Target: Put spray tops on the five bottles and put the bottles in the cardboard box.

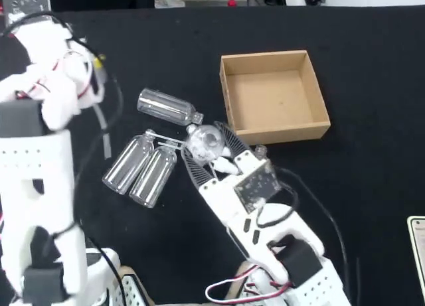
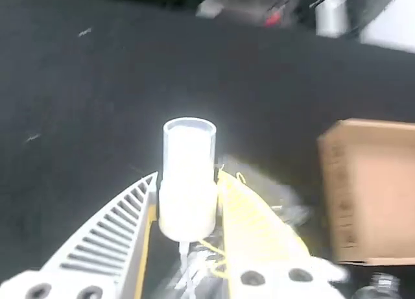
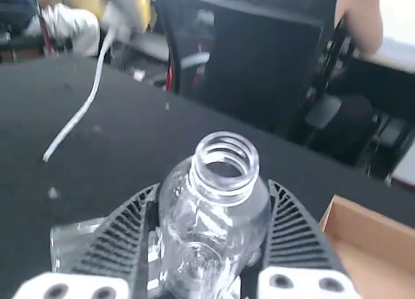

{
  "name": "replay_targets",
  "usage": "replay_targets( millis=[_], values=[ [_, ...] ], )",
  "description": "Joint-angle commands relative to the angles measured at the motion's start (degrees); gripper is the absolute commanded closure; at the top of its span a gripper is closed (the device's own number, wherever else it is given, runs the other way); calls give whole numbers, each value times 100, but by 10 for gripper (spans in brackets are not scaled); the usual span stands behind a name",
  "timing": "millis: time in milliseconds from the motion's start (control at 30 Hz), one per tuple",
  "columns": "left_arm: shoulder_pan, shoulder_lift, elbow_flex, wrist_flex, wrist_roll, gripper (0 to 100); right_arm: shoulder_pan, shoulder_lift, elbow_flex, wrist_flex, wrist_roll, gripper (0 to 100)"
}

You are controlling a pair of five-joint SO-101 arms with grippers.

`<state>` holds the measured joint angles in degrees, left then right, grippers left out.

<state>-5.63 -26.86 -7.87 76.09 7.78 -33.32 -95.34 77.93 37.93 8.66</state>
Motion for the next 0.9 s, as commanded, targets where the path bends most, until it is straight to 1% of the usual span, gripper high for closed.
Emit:
replay_targets(
  millis=[0,67,167,367,533,633,700,767,867],
  values=[
    [532,-554,-13,-185,220,945,-97,40,171,-211,-44,868],
    [787,-730,84,-360,229,945,-114,110,268,-229,-229,868],
    [1138,-967,523,-1020,193,945,-97,479,92,-202,-545,868],
    [1490,-1495,1789,-2136,246,945,-97,1771,-391,-202,-598,868],
    [1569,-2391,2510,-2505,246,945,-97,2607,-734,-211,-589,868],
    [1569,-3042,2976,-2673,246,945,-105,2651,-760,-211,-598,868],
    [1578,-3385,3459,-3015,273,945,-123,2571,-743,-202,-598,868],
    [1578,-3701,4013,-3587,580,945,-123,2501,-699,-202,-607,868],
    [1578,-4097,4875,-4422,1310,945,-132,2343,-593,-246,-607,868]
  ],
)
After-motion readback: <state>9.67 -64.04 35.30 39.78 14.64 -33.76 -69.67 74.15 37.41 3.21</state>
